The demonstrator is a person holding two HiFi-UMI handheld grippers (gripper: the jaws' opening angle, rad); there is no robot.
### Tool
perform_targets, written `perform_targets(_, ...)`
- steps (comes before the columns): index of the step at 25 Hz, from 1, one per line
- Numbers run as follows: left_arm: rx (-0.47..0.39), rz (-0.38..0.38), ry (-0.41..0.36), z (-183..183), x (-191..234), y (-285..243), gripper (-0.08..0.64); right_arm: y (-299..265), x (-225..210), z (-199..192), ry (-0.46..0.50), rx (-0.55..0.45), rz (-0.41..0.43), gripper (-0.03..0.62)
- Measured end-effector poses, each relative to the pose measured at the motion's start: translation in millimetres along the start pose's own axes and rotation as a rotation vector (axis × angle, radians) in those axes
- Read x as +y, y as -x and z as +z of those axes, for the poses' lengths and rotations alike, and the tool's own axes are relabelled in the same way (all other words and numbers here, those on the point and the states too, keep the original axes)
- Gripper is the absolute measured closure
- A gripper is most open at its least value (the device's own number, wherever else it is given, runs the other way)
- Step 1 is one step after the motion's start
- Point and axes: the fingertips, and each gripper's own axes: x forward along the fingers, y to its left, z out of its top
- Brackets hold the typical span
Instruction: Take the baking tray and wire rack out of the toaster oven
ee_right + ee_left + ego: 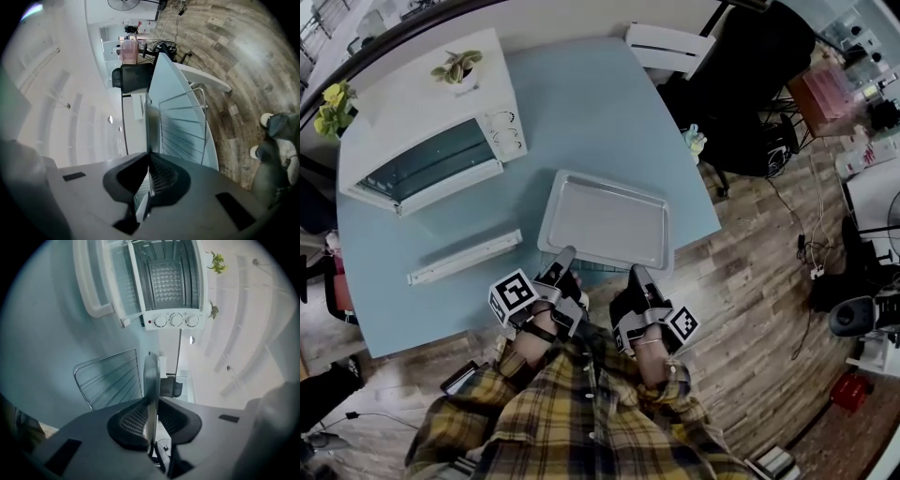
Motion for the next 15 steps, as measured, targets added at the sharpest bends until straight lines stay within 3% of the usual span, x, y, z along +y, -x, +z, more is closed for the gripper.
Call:
perform_targets(6, -0.048, 0.055, 0.073, -1.4, 28.6, 1.4, 0.500, -7.3, -20.7, 3.9, 0.021, 0.053, -0.064, 0.575)
perform_targets(12, -0.063, 0.094, 0.093, 3.4, 41.8, -1.8, 0.505, -16.4, -33.7, 7.5, 0.013, 0.051, -0.089, 0.574)
perform_targets(15, -0.070, 0.135, 0.061, 4.7, 48.6, 0.3, 0.512, -17.9, -42.2, 8.6, 0.010, 0.035, -0.114, 0.574)
